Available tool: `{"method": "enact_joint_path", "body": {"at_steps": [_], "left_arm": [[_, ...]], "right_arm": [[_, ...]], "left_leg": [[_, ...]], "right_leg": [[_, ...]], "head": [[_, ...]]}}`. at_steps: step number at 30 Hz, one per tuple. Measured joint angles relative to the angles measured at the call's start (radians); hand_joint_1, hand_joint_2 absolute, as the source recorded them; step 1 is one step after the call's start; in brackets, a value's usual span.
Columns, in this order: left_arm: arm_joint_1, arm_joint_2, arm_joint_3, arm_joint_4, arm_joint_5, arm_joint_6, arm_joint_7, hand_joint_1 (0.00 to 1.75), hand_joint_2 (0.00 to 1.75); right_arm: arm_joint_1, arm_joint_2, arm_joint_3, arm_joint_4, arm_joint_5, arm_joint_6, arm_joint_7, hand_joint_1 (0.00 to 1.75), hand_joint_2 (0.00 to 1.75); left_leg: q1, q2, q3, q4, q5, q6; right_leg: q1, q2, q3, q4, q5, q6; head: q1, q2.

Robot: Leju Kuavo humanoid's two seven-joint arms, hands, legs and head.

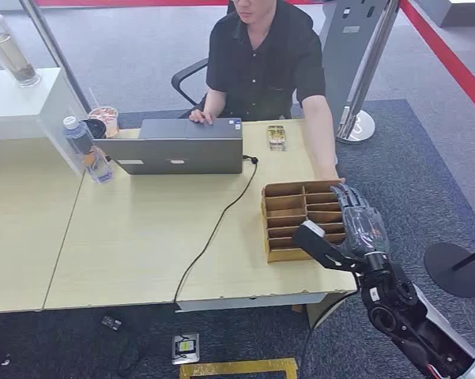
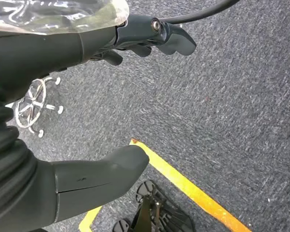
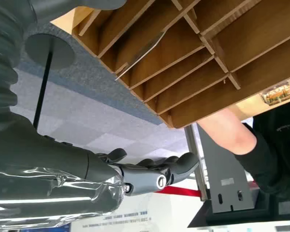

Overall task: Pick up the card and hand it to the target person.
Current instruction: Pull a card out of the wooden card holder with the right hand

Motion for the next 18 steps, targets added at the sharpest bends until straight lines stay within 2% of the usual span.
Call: {"method": "enact_joint_path", "body": {"at_steps": [18], "left_arm": [[0.0, 0.005, 0.0, 0.0, -0.021, 0.0, -0.002, 0.0, 1.75]], "right_arm": [[-0.03, 0.017, 0.007, 0.082, -0.011, -0.02, -0.012, 0.18, 1.75]], "left_leg": [[0.0, 0.0, 0.0, 0.0, 0.0, 0.0]], "right_leg": [[0.0, 0.0, 0.0, 0.0, 0.0, 0.0]], "head": [[0.0, 0.0]]}}
